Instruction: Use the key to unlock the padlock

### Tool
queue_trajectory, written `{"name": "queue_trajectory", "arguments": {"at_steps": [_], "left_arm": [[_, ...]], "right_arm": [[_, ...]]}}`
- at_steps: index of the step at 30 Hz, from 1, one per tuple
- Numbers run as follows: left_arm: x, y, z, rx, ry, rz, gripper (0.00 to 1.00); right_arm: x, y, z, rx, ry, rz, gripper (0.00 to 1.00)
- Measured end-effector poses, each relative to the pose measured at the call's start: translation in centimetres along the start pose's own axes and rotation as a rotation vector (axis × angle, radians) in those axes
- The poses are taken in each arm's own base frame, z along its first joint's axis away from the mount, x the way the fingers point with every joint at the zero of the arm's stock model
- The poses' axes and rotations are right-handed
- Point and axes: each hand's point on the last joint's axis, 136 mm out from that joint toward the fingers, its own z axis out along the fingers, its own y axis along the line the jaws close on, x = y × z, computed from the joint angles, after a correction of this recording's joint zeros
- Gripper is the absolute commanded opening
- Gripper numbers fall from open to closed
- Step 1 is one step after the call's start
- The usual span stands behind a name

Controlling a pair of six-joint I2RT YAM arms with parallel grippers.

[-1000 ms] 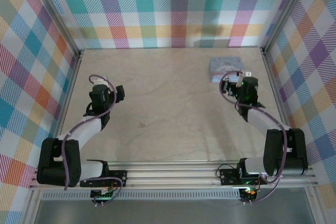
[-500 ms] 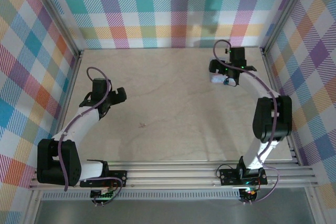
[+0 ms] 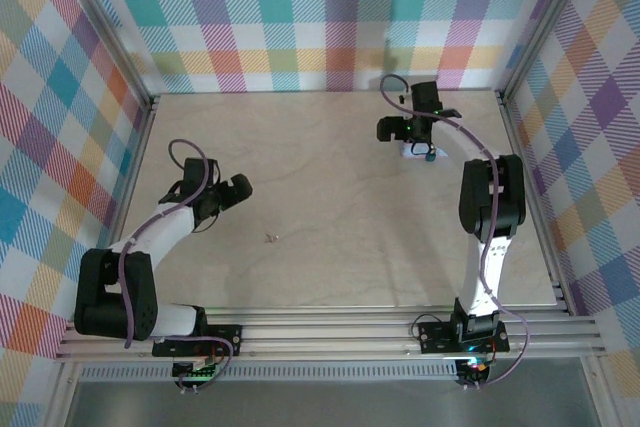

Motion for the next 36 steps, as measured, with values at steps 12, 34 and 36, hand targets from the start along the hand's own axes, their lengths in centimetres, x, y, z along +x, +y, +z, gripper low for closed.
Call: {"name": "queue_trajectory", "arguments": {"at_steps": [12,34,36], "left_arm": [[0.7,-0.9,0.2,0.024,0.018,-0.021,1.00],[5.6,-7.9,-1.8,0.299,0.197,-0.063,0.87],[6.1,-8.9,-1.3,0.308,0.223,-0.054,0.85]], "right_arm": [[5.2,13.1,-1.1,-0.238,0.047,-0.212,0.95],[2.1,14.6,-7.9,-0.178,0.010,-0.074,0.99],[1.5,10.6,-7.7,-0.103,0.020,-0.002,0.99]]}}
